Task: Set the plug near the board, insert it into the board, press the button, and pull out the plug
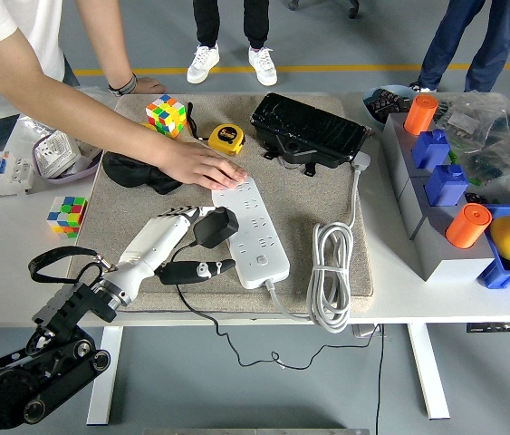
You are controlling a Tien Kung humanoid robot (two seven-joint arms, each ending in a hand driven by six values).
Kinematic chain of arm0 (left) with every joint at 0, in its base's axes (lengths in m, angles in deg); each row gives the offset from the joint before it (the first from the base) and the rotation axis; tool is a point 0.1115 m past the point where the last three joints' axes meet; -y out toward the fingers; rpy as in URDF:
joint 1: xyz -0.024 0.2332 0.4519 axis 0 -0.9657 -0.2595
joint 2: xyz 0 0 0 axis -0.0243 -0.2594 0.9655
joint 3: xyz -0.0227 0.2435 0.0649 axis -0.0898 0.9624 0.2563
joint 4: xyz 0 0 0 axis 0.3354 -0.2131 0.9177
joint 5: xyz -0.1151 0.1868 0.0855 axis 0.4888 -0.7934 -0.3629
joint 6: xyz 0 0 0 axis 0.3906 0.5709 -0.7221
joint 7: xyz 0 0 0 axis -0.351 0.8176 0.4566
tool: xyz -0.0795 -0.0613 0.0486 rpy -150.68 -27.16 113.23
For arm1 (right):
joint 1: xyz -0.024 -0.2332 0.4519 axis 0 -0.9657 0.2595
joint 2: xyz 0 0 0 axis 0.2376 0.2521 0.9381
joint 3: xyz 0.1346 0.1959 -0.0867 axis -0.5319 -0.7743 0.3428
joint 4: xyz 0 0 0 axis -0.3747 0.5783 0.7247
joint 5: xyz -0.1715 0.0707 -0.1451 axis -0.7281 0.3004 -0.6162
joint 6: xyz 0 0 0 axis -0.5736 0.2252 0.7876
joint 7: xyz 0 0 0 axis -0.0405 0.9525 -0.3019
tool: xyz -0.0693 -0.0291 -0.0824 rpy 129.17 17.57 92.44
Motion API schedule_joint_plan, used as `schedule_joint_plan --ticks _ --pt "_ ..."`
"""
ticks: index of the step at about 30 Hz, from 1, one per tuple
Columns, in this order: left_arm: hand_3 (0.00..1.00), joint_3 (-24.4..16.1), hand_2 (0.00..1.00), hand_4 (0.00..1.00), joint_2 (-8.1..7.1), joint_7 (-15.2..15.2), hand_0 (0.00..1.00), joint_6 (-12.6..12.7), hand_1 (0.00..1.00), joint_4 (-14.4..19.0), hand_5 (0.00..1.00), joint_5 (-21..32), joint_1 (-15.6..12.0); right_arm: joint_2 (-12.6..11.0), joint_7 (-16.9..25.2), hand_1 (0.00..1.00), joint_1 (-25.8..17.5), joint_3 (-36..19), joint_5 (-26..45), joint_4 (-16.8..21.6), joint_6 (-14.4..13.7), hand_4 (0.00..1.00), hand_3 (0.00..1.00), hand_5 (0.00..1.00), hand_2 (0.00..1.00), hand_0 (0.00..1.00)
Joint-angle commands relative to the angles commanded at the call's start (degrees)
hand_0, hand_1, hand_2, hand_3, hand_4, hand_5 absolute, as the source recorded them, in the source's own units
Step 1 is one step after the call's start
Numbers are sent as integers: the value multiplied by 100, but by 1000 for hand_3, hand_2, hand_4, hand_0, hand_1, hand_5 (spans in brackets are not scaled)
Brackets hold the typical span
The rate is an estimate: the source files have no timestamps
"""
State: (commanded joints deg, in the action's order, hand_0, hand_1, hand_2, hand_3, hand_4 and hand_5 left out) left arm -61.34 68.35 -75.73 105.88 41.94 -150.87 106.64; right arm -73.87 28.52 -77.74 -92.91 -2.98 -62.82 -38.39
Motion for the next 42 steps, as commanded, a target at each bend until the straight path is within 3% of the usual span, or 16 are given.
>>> schedule_joint_plan --ticks 19,42 --pt "842 190 872 926 60 189 849 -108 872 -109 725 -55 162 5 6 596 4 -28 -20 24 -3 764 545 228 543 600" --pt "829 396 863 931 150 214 848 -190 865 -69 732 -10 493 4 21 595 11 -37 0 24 -1 766 545 227 543 599"
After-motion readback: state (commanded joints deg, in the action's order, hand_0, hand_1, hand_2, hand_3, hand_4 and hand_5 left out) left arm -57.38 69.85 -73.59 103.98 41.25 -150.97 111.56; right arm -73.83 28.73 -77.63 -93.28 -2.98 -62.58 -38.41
